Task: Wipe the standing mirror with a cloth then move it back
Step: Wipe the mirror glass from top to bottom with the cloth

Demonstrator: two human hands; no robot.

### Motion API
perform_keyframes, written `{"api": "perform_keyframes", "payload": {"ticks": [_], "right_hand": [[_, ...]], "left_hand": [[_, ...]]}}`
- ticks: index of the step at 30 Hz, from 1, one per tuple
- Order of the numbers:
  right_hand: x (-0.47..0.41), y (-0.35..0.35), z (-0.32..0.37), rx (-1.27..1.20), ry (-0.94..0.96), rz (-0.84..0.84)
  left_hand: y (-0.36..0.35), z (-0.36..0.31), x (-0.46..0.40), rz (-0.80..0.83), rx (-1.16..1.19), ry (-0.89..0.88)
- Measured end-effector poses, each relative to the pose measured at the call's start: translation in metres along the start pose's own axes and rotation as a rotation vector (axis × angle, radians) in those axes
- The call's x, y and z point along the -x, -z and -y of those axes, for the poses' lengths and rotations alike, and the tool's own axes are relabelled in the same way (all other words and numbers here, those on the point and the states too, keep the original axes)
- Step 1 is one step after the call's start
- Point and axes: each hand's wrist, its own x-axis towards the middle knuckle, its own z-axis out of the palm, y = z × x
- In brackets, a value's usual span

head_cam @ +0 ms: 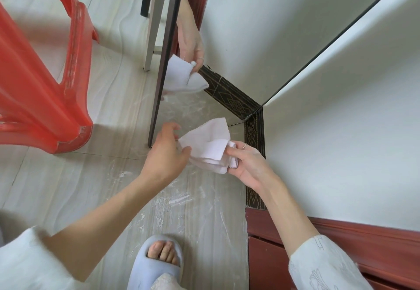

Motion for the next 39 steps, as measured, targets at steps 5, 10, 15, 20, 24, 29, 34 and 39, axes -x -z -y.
{"api": "perform_keyframes", "payload": {"ticks": [5,10,15,20,24,29,34,39], "right_hand": [[0.004,-0.001,0.003,0.116,-0.013,0.037],[0.010,-0.001,0.006,0.147,0.023,0.101],[0.012,-0.002,0.009,0.181,0.019,0.108],[0.010,-0.004,0.014,0.230,-0.054,0.157],[0.007,-0.011,0.014,0.193,-0.076,0.146],[0.006,-0.009,0.010,-0.023,-0.120,0.108],[0.012,-0.004,0.006,-0.025,-0.313,0.221],[0.012,-0.006,0.005,0.102,-0.346,0.185]], "left_hand": [[-0.001,-0.002,0.011,0.134,-0.458,-0.536],[-0.004,-0.004,0.009,0.166,-0.374,-0.472],[-0.003,-0.013,0.010,0.132,-0.195,-0.364],[-0.003,-0.015,0.003,0.086,0.171,-0.107],[-0.005,-0.014,0.003,0.058,0.289,-0.054],[-0.002,-0.014,-0.001,0.020,0.377,-0.003],[-0.003,-0.018,0.001,0.101,0.550,0.027],[-0.008,-0.020,0.001,0.151,0.691,0.107]]}}
